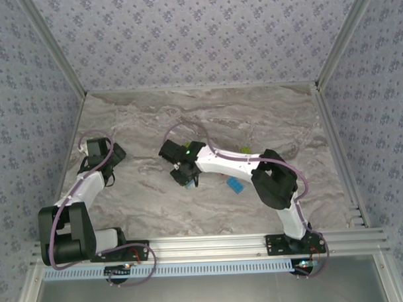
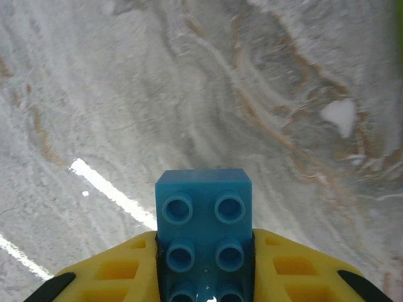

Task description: Assemble a carrot with lego

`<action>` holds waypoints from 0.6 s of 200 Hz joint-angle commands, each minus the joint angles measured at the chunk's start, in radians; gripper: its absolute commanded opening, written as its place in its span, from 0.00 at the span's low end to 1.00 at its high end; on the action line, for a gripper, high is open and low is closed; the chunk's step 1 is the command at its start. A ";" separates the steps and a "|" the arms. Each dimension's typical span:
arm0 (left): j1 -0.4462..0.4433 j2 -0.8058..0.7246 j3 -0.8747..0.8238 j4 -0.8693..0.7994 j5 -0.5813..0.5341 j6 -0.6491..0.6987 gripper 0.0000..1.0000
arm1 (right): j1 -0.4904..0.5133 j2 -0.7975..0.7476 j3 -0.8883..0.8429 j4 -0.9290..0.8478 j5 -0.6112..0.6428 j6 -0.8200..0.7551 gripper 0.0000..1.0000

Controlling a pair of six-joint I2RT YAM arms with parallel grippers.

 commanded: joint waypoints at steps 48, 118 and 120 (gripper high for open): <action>0.004 -0.003 0.036 0.009 0.004 -0.008 0.98 | -0.074 -0.032 -0.011 0.050 0.002 -0.042 0.30; 0.004 0.003 0.040 0.009 0.004 -0.004 0.98 | -0.091 0.004 -0.036 0.090 -0.028 -0.043 0.29; 0.004 0.002 0.040 0.009 0.004 -0.004 0.97 | -0.091 0.004 -0.036 0.091 -0.029 -0.042 0.29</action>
